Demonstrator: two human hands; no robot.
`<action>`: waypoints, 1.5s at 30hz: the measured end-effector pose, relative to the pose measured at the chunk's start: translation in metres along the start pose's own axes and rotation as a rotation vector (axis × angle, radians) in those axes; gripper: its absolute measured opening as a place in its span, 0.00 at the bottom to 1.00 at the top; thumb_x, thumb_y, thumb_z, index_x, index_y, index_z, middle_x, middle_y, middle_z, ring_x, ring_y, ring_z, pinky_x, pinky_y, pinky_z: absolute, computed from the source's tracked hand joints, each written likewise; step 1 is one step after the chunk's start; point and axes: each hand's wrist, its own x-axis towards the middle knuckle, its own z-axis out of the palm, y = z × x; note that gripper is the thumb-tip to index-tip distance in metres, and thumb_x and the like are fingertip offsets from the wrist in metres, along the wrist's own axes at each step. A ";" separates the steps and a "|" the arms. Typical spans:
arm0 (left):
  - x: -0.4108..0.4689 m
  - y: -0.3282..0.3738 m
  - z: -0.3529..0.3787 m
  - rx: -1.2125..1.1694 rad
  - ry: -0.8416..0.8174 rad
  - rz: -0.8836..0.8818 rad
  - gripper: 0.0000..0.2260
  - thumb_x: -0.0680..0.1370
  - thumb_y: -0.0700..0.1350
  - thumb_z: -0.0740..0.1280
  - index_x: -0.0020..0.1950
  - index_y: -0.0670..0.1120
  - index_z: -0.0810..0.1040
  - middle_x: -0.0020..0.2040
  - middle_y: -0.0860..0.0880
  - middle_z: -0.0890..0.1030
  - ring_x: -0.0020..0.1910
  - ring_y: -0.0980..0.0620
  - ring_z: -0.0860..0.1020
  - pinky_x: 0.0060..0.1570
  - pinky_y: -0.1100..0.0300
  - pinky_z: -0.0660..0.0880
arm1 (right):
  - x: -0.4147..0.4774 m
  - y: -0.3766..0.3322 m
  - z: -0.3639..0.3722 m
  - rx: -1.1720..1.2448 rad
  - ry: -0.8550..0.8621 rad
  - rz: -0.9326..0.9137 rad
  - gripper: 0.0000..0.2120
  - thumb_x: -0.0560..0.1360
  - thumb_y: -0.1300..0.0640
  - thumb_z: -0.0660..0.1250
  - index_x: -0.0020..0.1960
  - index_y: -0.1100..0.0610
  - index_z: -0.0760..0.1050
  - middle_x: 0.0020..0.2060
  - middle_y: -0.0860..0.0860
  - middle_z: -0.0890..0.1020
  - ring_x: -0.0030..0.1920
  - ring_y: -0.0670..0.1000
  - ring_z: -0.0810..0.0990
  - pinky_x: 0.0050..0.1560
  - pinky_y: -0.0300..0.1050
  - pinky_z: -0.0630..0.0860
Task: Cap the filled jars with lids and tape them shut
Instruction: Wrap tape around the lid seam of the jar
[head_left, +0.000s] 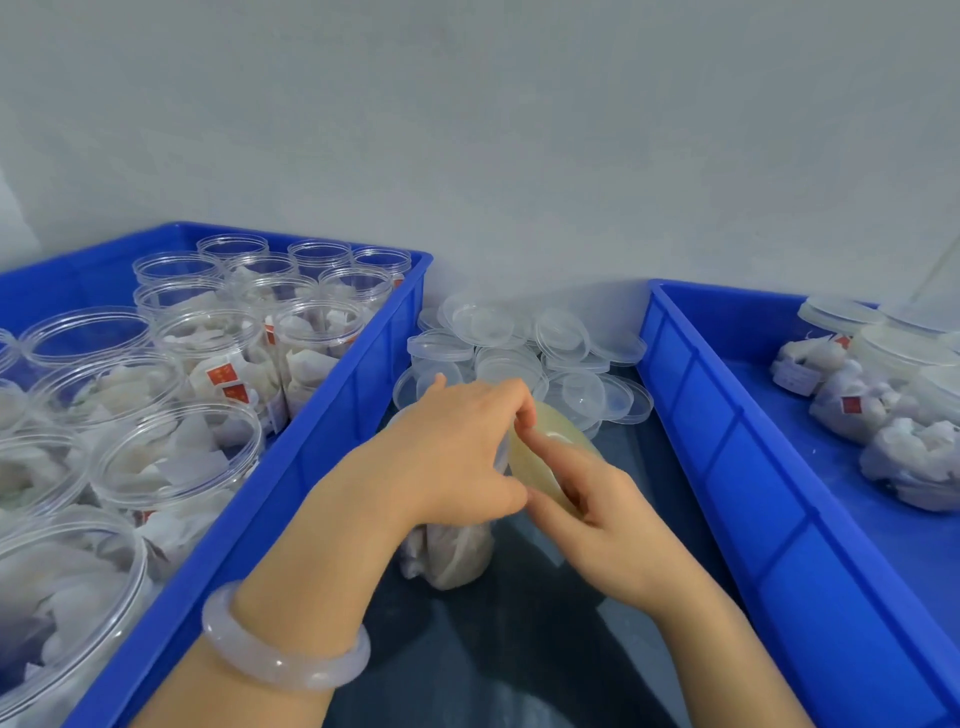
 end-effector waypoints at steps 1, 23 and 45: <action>-0.001 0.000 0.003 0.011 0.041 0.009 0.18 0.71 0.48 0.69 0.58 0.54 0.67 0.53 0.55 0.73 0.54 0.53 0.71 0.68 0.55 0.60 | -0.001 0.000 0.001 -0.034 0.018 -0.025 0.27 0.77 0.55 0.64 0.70 0.36 0.60 0.34 0.44 0.68 0.36 0.40 0.68 0.40 0.30 0.65; -0.007 -0.001 0.016 0.102 0.336 0.013 0.14 0.69 0.54 0.68 0.52 0.55 0.71 0.49 0.61 0.75 0.53 0.59 0.72 0.73 0.49 0.53 | -0.007 -0.008 0.024 -0.077 0.246 0.066 0.08 0.78 0.58 0.64 0.56 0.51 0.75 0.42 0.49 0.78 0.38 0.44 0.72 0.40 0.34 0.68; 0.005 -0.005 0.004 0.099 0.019 -0.012 0.25 0.72 0.55 0.67 0.66 0.63 0.63 0.68 0.67 0.62 0.71 0.60 0.58 0.62 0.52 0.68 | -0.011 -0.013 0.025 -0.070 0.308 0.005 0.05 0.78 0.57 0.61 0.50 0.56 0.76 0.47 0.52 0.75 0.44 0.52 0.75 0.45 0.52 0.72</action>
